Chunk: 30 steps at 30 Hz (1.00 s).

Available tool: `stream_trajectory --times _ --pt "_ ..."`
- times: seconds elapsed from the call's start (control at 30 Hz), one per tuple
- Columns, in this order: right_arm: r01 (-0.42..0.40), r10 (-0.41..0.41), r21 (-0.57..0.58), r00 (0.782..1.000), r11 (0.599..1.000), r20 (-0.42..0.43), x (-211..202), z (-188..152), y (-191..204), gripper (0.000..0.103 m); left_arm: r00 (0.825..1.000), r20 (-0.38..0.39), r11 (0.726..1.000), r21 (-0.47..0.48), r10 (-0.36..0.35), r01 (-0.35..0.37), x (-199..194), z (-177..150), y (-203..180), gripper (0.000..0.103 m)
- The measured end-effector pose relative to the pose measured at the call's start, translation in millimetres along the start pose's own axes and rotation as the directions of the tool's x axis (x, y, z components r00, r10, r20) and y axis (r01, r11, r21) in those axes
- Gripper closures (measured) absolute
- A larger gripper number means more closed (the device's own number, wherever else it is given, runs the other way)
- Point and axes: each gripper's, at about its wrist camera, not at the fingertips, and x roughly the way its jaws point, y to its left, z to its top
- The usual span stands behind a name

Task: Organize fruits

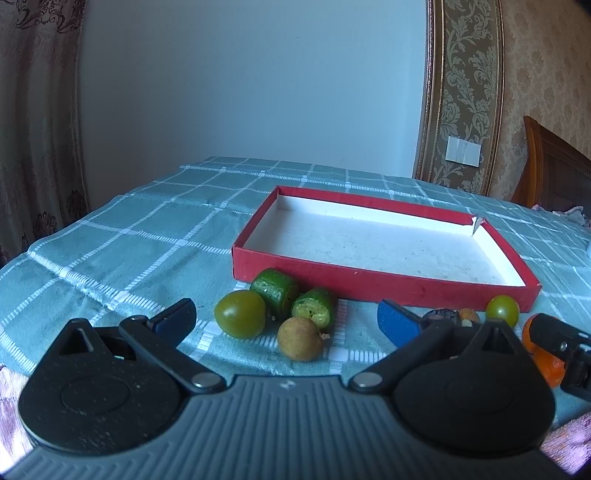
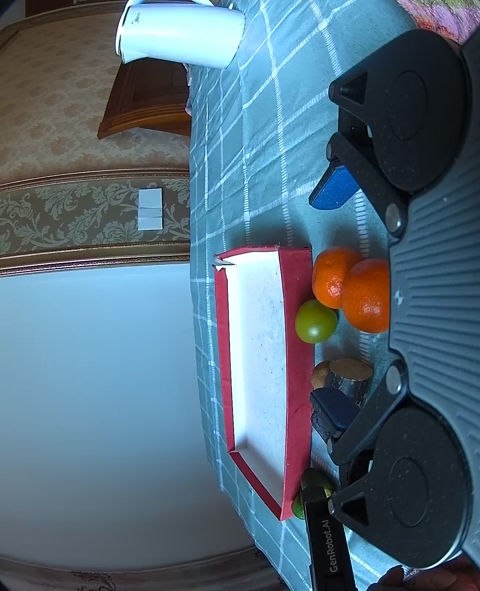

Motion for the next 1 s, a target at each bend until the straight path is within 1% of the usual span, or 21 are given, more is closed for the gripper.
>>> stream_trajectory --times 0.17,0.33,0.8,1.0 --pt "0.002 -0.002 -0.004 1.0 1.0 0.003 -0.3 0.2 0.4 0.0 1.0 -0.012 1.0 -0.01 -0.009 0.009 1.5 0.4 1.9 0.0" --pt "0.003 -0.003 -0.005 1.0 1.0 0.003 0.1 -0.2 0.5 0.0 1.0 -0.007 1.0 -0.015 -0.017 0.017 1.1 0.6 3.0 0.0" --pt "-0.012 0.011 0.015 1.0 1.0 0.005 -1.2 -0.4 -3.4 0.0 1.0 -0.018 1.0 -0.026 -0.008 0.008 4.0 1.6 4.3 0.0" --pt "-0.018 0.018 0.023 1.0 1.0 0.004 -0.3 -0.6 -5.3 0.0 1.0 -0.009 1.0 -0.029 -0.006 0.005 2.7 0.5 4.3 0.0"
